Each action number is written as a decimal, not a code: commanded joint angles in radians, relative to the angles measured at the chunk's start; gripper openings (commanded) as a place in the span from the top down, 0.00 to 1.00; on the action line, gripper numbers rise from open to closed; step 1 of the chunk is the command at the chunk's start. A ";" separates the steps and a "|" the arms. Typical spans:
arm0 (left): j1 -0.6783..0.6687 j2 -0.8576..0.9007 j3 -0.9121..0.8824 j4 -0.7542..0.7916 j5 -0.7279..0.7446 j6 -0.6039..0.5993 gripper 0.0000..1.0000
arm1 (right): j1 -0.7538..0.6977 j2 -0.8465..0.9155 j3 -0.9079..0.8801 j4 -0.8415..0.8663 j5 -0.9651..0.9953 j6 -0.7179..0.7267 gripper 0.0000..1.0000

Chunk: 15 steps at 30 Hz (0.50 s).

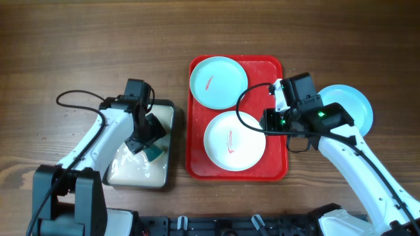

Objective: Clean dirty plates on tray and stack at the side
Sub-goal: 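Grasp the sponge with the left gripper while right gripper holds white plate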

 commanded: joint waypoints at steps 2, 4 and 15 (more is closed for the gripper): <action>0.003 0.000 0.002 -0.006 -0.169 0.037 0.39 | -0.004 -0.005 0.018 -0.005 -0.009 -0.010 0.64; 0.003 0.019 -0.039 0.040 -0.171 0.026 0.50 | -0.004 -0.005 0.018 -0.005 -0.009 -0.009 0.64; 0.002 0.037 0.042 0.121 -0.151 0.232 0.92 | -0.004 -0.005 0.018 -0.009 -0.009 0.017 0.64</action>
